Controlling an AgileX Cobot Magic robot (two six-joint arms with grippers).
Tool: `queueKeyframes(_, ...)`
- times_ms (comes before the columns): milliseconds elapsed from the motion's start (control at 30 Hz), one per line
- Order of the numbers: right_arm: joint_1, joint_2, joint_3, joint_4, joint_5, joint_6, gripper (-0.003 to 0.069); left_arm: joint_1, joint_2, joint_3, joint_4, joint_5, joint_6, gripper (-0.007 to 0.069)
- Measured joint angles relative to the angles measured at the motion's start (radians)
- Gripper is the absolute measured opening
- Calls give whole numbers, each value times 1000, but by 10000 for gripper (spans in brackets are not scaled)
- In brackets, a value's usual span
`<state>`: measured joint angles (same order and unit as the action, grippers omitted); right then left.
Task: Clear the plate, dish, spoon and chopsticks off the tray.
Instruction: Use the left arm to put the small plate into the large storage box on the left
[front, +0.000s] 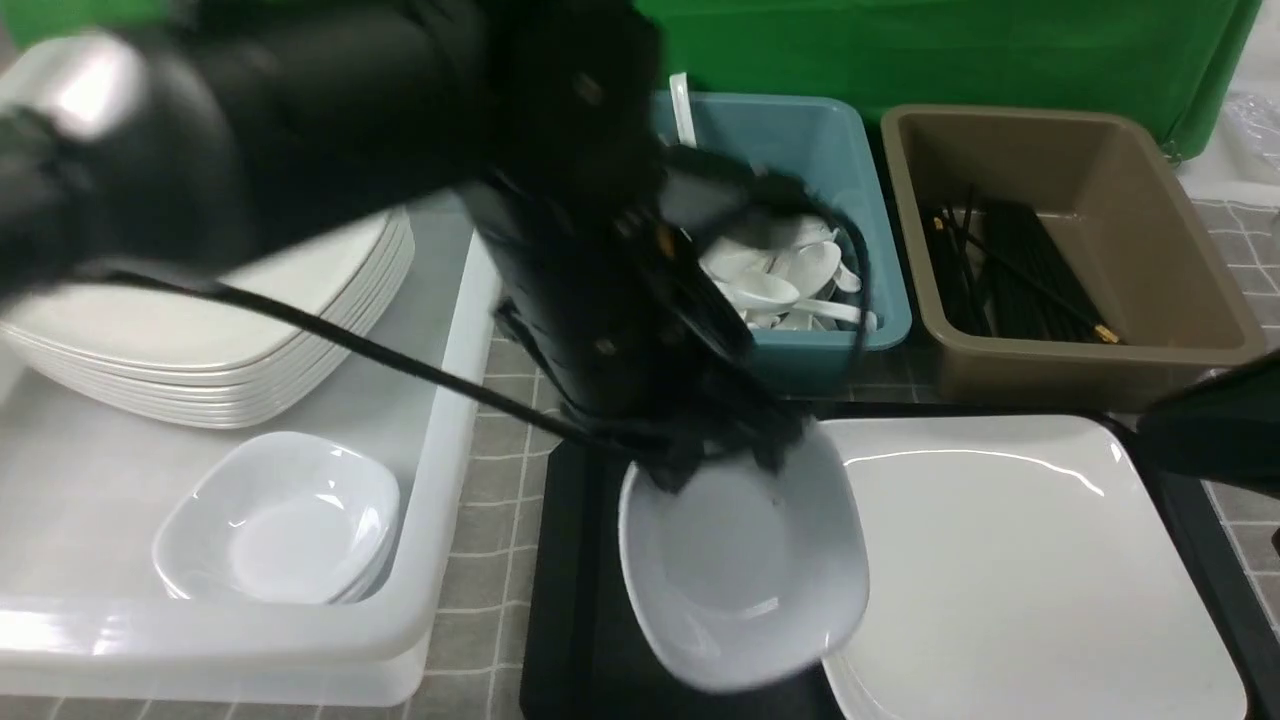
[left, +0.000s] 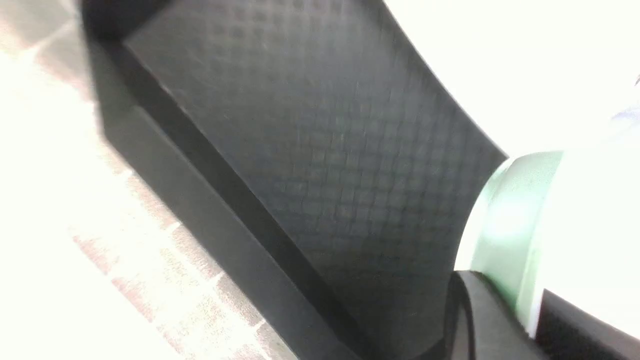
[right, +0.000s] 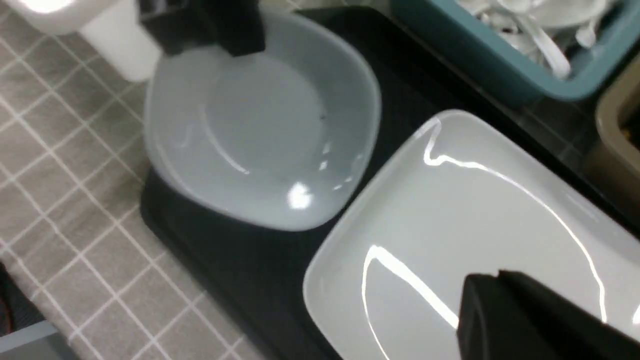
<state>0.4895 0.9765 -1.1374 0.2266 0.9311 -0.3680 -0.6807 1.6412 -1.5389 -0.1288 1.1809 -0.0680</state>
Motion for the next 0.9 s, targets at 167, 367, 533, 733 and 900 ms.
queueKeyframes(167,10,108,-126,224,-14,-182,36,233,-136,3,-122,-16,27,30)
queueKeyframes(367,203,345,-351,231,-11,-203,25,609,-298,135,-298,-29,145,30)
queueKeyframes(533,351,516,-549,78,7,-114,25,869,-349,296,-353,-62,177,30)
queueKeyframes(733,445,674,-697,32,10,-88,25,1006,-348,477,-350,-144,222,30)
queueKeyframes(900,480,740,-723,32,2,-87,25,992,-321,569,-373,-213,318,30)
